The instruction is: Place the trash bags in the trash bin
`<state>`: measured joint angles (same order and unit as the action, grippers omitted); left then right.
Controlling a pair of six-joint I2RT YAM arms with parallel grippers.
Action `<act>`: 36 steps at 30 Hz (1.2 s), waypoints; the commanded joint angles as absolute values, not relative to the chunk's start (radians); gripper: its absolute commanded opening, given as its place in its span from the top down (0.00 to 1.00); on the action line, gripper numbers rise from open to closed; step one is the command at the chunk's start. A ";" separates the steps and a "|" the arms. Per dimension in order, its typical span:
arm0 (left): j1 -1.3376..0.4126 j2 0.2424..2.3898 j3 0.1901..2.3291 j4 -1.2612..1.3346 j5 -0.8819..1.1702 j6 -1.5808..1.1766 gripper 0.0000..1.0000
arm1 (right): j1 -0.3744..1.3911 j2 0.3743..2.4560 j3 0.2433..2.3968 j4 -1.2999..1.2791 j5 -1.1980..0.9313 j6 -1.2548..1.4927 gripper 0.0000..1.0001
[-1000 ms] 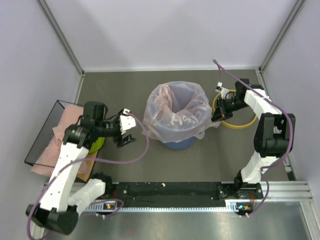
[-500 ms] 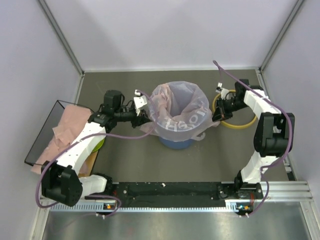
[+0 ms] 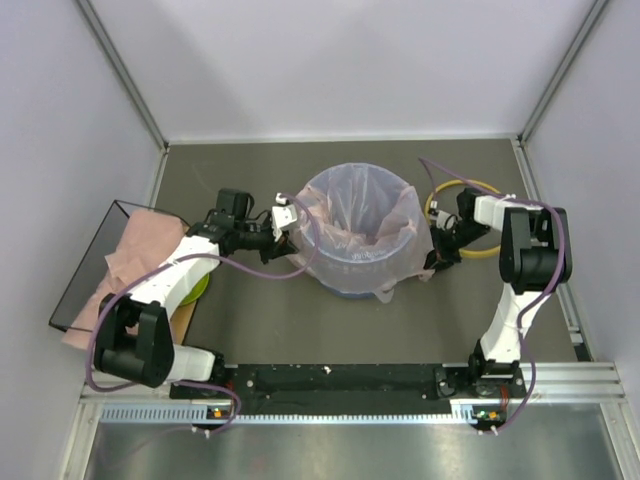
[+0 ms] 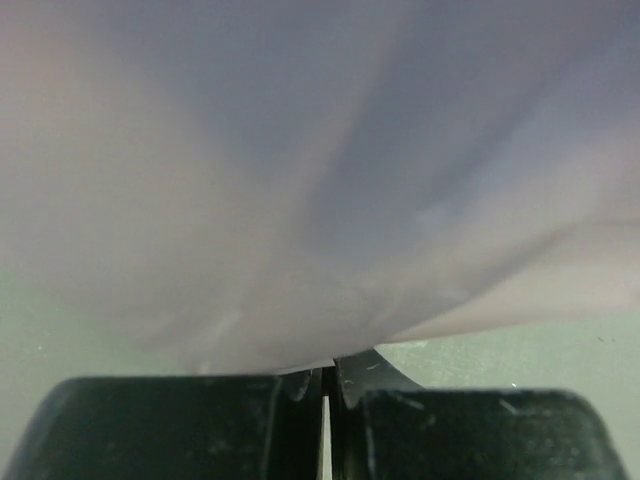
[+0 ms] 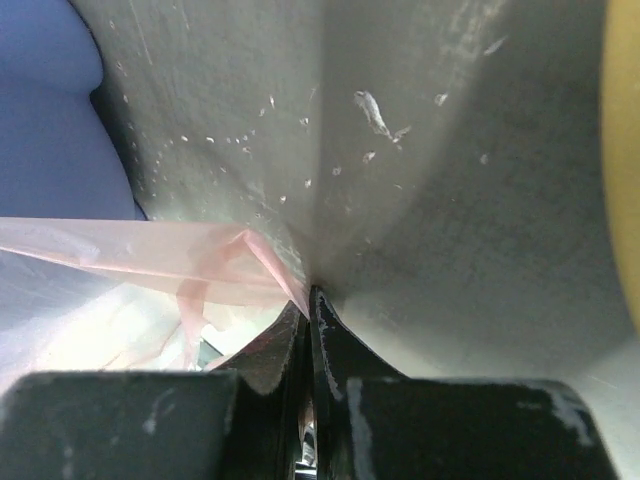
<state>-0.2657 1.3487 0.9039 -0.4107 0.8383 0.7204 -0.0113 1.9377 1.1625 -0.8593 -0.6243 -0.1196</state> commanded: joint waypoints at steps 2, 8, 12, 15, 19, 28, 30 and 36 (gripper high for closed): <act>-0.232 1.448 0.919 -0.489 0.709 0.724 1.00 | 0.014 1.924 1.154 -0.810 -0.637 -0.094 1.00; -0.210 1.335 0.966 -0.564 0.853 0.792 0.63 | -0.043 1.703 1.177 -0.838 -0.831 -0.101 0.53; -0.210 1.280 0.986 -0.632 0.833 0.811 0.54 | -0.077 1.611 1.212 -0.905 -0.822 -0.118 0.29; -0.203 1.234 0.983 -0.682 0.819 0.848 0.47 | -0.120 1.559 1.241 -0.989 -0.834 -0.167 0.24; -0.176 1.180 1.005 -0.742 0.859 0.854 0.39 | -0.159 1.494 1.279 -1.119 -0.874 -0.398 0.17; -0.144 1.092 1.221 -0.698 0.893 0.642 0.29 | -0.028 1.451 1.731 -1.163 -0.953 -0.575 0.11; -0.146 1.078 1.227 -0.553 0.910 0.510 0.35 | 0.120 1.482 1.899 -1.160 -0.862 -0.577 0.23; -0.183 1.158 1.183 -0.486 1.000 0.452 0.13 | 0.327 1.595 2.031 -1.172 -0.621 -0.494 0.38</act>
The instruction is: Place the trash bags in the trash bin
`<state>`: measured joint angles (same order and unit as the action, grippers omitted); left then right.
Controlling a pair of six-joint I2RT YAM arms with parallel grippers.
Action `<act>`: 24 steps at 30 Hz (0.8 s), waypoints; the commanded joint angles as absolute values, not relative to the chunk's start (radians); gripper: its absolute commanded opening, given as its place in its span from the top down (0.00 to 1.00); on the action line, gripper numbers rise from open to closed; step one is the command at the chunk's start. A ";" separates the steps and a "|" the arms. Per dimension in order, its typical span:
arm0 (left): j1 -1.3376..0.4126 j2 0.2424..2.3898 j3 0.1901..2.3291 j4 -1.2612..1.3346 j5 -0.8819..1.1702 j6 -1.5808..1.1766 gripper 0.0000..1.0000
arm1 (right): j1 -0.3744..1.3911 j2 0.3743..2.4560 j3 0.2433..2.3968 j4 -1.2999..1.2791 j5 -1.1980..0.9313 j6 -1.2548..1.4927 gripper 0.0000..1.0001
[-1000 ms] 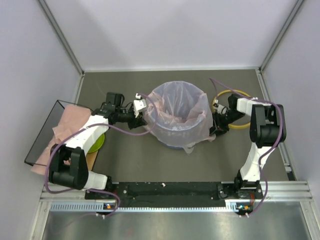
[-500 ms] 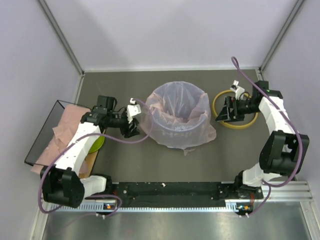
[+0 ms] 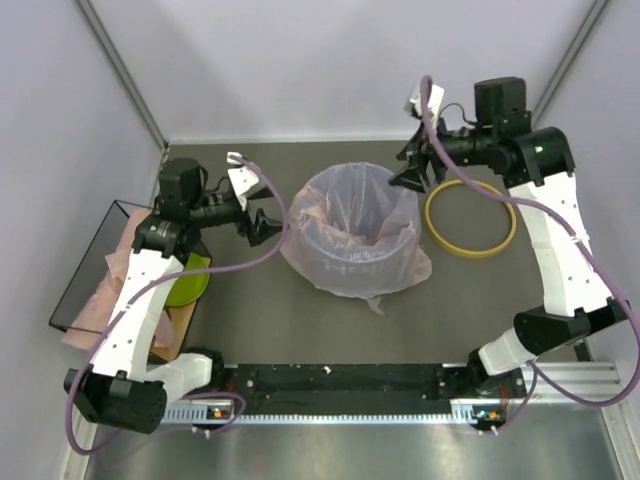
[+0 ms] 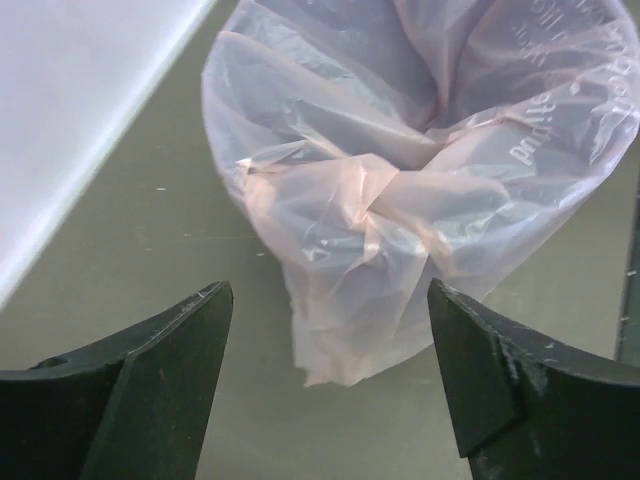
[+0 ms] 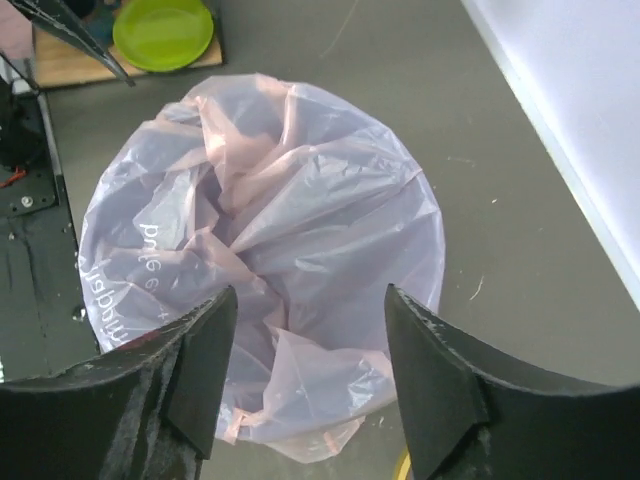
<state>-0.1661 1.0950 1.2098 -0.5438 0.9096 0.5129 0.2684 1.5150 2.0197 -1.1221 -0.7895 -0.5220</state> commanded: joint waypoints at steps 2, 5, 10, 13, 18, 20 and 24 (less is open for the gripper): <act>-0.186 1.157 1.143 -0.463 0.979 0.507 0.12 | 0.311 1.589 2.017 -1.173 -0.620 -0.468 0.29; -0.186 1.173 1.097 -0.446 0.982 0.592 0.11 | 0.192 1.574 2.060 -1.205 -0.800 -0.404 0.21; -0.184 1.200 1.106 -0.512 1.006 0.689 0.10 | 0.048 1.533 2.063 -1.471 -0.921 -0.782 0.06; -0.184 1.218 1.124 -0.531 1.026 0.718 0.07 | 0.017 1.459 1.861 -1.522 -0.910 -1.051 0.05; -0.184 1.259 1.160 -0.502 1.035 0.681 0.05 | 0.034 1.408 1.562 -1.341 -0.956 -1.227 0.05; -0.186 1.282 1.183 -0.500 1.066 0.673 0.05 | 0.040 1.446 1.525 -1.270 -0.948 -1.244 0.05; -0.216 1.331 1.216 -0.497 1.065 0.661 0.08 | 0.057 1.515 1.548 -1.244 -0.985 -1.249 0.06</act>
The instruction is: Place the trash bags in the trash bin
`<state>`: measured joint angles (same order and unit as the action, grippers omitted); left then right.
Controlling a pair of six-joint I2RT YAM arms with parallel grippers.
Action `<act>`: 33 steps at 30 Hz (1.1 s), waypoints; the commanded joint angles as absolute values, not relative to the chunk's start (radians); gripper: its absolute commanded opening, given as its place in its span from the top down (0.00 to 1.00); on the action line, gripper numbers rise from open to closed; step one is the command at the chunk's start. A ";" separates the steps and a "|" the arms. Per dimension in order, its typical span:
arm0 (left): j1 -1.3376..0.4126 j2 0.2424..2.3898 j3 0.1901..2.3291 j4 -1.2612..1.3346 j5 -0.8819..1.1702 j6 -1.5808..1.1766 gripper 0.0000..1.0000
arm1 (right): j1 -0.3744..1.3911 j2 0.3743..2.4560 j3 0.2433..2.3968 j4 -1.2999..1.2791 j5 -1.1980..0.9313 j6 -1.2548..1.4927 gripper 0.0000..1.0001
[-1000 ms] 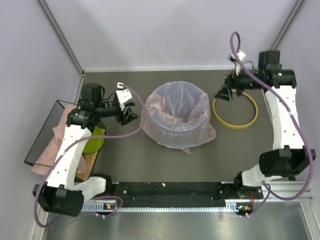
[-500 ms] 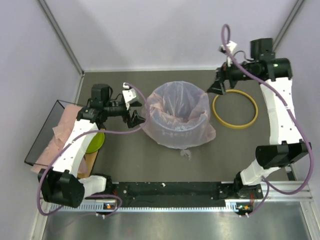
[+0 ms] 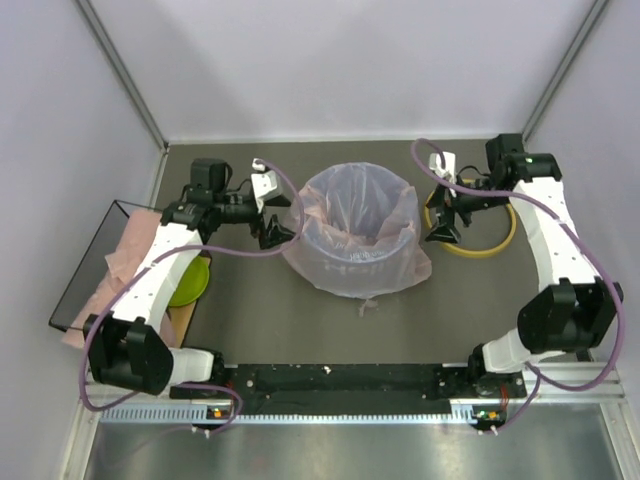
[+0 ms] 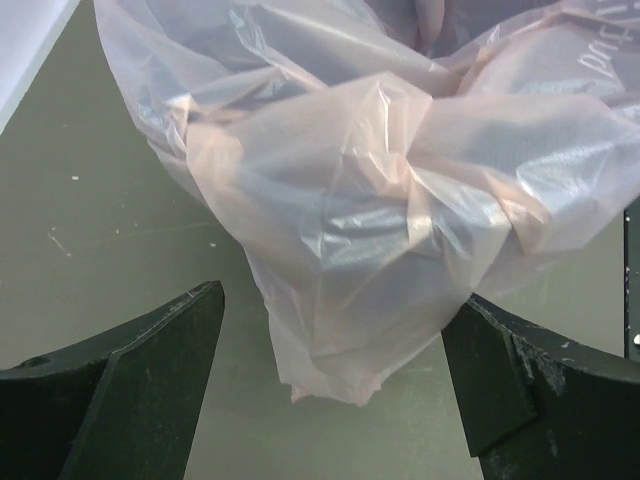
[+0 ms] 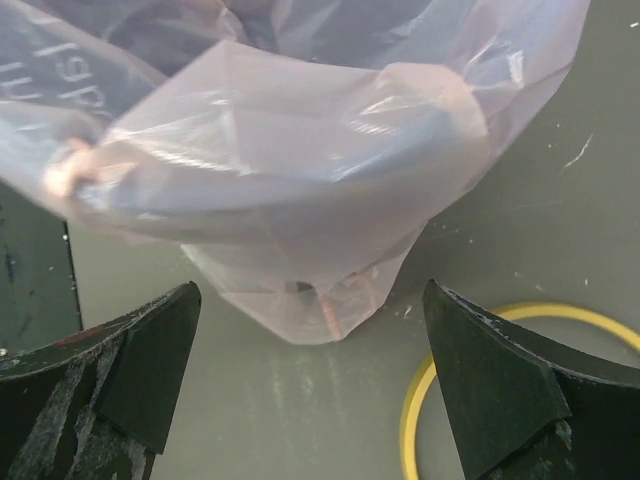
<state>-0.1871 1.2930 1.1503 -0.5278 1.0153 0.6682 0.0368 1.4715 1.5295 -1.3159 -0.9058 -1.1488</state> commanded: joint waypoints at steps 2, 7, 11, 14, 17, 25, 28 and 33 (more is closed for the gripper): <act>-0.227 1.351 1.220 -0.489 1.054 0.649 0.14 | 0.072 1.520 1.531 -1.198 -1.009 -1.221 0.12; -0.227 1.362 1.186 -0.476 1.046 0.666 0.55 | 0.097 1.480 1.404 -1.105 -1.023 -1.175 0.53; -0.225 1.359 1.128 -0.494 1.023 0.696 0.74 | 0.098 1.457 1.345 -1.091 -1.016 -1.161 1.00; -0.225 1.361 1.098 -0.500 1.019 0.700 0.82 | 0.097 1.437 1.293 -1.077 -1.006 -1.138 1.00; -0.225 1.362 1.069 -0.491 0.994 0.695 0.94 | 0.095 1.419 1.214 -1.007 -0.989 -1.085 1.00; -0.216 1.407 1.020 -0.466 0.900 0.704 1.00 | 0.060 1.445 1.026 -0.746 -0.959 -0.881 1.00; -0.216 1.407 1.005 -0.466 0.900 0.730 1.00 | 0.046 1.442 1.002 -0.697 -0.943 -0.847 1.00; -0.210 1.361 1.015 -0.492 0.871 0.727 0.56 | 0.009 1.419 1.110 -0.874 -0.882 -0.843 0.91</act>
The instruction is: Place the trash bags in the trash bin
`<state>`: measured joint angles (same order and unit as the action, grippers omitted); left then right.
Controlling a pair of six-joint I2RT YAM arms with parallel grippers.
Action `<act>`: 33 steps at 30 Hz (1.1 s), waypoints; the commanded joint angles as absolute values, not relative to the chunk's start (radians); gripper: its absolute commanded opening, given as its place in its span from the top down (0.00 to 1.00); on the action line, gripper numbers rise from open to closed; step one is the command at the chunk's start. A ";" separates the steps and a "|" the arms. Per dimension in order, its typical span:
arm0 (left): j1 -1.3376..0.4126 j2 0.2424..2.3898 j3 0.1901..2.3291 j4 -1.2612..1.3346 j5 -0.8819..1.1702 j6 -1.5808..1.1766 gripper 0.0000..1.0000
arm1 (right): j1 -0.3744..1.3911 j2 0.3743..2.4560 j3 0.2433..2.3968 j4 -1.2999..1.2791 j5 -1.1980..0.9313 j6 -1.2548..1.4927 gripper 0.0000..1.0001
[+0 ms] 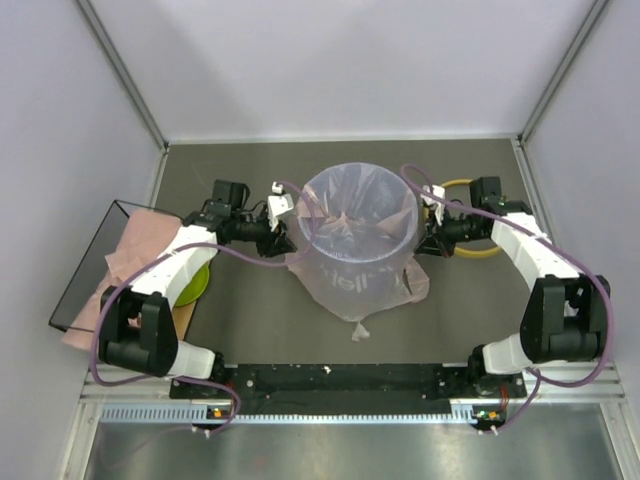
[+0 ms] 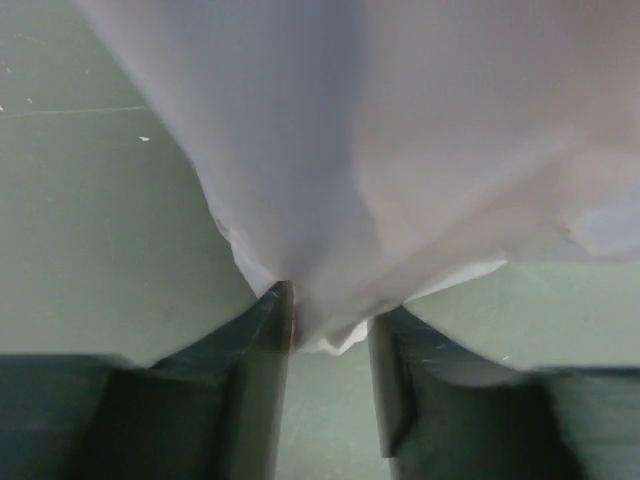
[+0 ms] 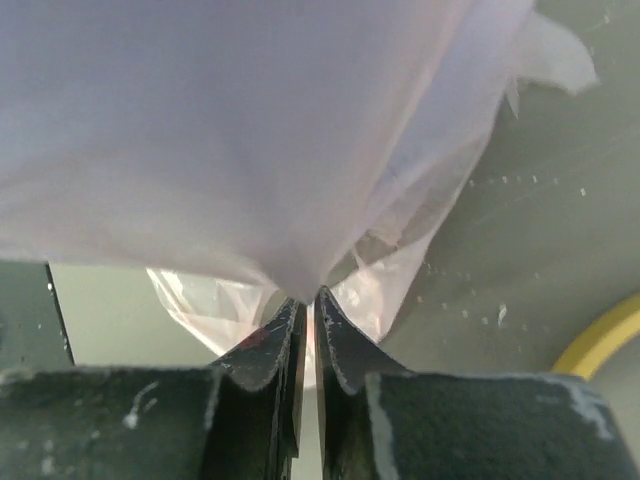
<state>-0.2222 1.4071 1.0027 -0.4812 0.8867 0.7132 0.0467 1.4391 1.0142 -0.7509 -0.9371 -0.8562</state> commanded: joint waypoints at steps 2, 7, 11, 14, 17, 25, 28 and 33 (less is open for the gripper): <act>-0.199 1.286 1.048 -0.491 0.876 0.658 0.21 | -0.044 1.399 1.268 -1.006 -0.830 -0.871 0.41; -0.173 1.114 1.110 -0.491 0.766 0.509 0.01 | -0.066 1.373 1.663 -1.372 -0.713 -0.959 0.01; -0.172 1.003 1.071 -0.287 0.580 0.332 0.01 | 0.185 1.520 2.013 -1.456 -0.603 -0.754 0.12; -0.170 1.000 1.104 -0.201 0.453 0.146 0.01 | 0.441 1.682 2.254 -1.466 -0.470 -0.614 0.27; -0.161 1.060 1.221 -0.273 0.455 0.039 0.01 | 0.606 1.805 2.385 -1.494 -0.365 -0.594 0.45; -0.123 1.060 1.244 -0.354 0.509 -0.041 0.01 | 0.701 1.845 1.976 -1.250 -0.258 -0.615 0.61; -0.112 1.049 1.212 -0.345 0.523 -0.066 0.01 | 0.699 1.839 1.791 -1.091 -0.233 -0.629 0.66; -0.094 1.035 1.174 -0.318 0.541 -0.086 0.01 | 0.695 1.825 1.515 -0.815 -0.258 -0.640 0.84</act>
